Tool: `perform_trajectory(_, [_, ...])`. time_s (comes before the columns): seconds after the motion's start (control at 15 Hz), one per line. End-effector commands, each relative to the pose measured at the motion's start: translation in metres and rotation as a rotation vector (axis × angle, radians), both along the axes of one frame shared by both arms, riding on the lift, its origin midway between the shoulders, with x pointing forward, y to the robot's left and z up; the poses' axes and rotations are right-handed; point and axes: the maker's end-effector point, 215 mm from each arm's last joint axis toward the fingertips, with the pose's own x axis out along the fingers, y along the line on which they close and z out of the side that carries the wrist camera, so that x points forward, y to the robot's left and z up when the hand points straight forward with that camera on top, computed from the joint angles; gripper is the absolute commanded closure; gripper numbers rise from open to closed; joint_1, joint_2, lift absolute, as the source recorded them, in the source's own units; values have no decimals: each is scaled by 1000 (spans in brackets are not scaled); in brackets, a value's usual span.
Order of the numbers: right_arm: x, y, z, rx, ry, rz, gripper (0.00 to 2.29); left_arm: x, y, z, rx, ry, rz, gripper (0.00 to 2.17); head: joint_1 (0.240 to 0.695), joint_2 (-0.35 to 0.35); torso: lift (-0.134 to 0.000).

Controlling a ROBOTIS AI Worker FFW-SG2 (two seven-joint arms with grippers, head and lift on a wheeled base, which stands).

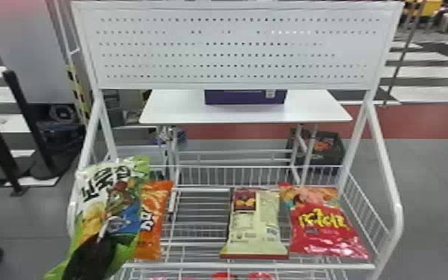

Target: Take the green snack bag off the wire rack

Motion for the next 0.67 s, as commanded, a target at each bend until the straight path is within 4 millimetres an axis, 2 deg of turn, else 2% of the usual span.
perform_trajectory(0.0, [1, 0, -4, 2, 4, -1, 174, -23, 17, 3, 5, -22, 20, 1737, 499, 0, 0])
perform_trajectory(0.13, [2, 1, -7, 4, 9, 1, 174, -34, 37, -9, 15, -13, 56, 1737, 499, 0, 0])
perform_trajectory(0.27, [2, 3, -11, 6, 15, 5, 174, -42, 48, -11, 23, -20, 77, 1737, 499, 0, 0])
perform_trajectory(0.6, [3, 5, -12, 11, 16, 7, 174, -47, 48, -4, 24, -32, 65, 1737, 499, 0, 0])
